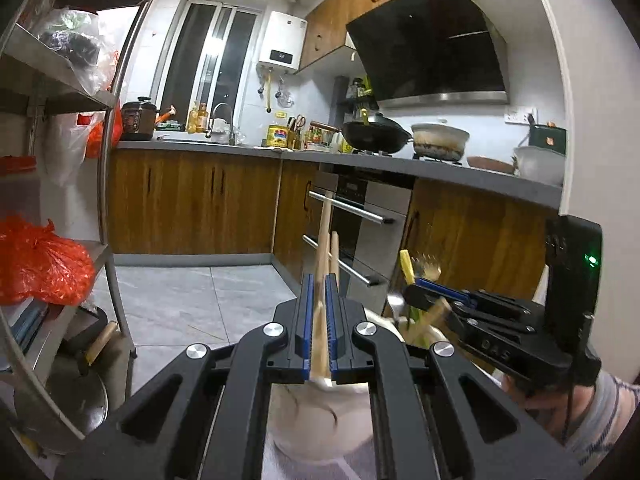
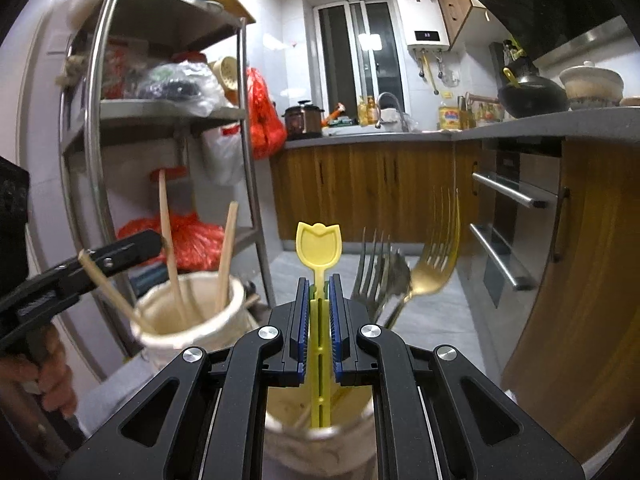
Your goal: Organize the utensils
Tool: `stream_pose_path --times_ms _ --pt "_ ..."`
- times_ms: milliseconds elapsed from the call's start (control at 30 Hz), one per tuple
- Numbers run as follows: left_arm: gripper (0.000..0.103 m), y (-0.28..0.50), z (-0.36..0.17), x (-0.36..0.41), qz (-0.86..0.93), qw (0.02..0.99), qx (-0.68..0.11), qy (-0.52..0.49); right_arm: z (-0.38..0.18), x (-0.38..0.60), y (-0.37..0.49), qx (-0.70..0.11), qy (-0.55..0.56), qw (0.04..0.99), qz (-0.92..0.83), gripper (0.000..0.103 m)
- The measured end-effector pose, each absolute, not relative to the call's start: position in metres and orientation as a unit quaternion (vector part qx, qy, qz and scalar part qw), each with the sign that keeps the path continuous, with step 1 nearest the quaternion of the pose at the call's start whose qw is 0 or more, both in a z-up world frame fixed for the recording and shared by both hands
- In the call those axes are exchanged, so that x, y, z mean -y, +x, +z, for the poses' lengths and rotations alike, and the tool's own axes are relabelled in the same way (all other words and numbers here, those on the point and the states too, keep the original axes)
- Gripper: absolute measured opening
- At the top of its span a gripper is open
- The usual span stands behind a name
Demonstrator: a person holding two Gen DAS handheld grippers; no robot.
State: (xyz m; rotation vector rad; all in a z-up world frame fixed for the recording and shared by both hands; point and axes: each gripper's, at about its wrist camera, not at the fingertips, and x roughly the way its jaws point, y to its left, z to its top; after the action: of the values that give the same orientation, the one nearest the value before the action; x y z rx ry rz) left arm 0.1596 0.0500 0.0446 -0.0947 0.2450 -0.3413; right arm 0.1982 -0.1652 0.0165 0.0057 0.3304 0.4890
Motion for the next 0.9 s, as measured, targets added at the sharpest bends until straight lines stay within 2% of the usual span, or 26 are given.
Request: stream_pose_path --times_ms 467,800,900 --pt "0.006 0.158 0.032 -0.052 -0.171 0.974 -0.139 -0.044 0.002 0.153 0.203 -0.207 -0.029 0.945 0.251 0.011" --pt "0.006 0.144 0.063 -0.059 -0.152 0.979 -0.129 -0.030 0.052 0.176 0.178 -0.179 -0.020 0.954 0.239 0.037" --pt "0.006 0.133 0.071 -0.066 -0.140 0.981 -0.132 -0.028 0.063 0.193 0.164 -0.170 -0.001 0.959 0.227 0.039"
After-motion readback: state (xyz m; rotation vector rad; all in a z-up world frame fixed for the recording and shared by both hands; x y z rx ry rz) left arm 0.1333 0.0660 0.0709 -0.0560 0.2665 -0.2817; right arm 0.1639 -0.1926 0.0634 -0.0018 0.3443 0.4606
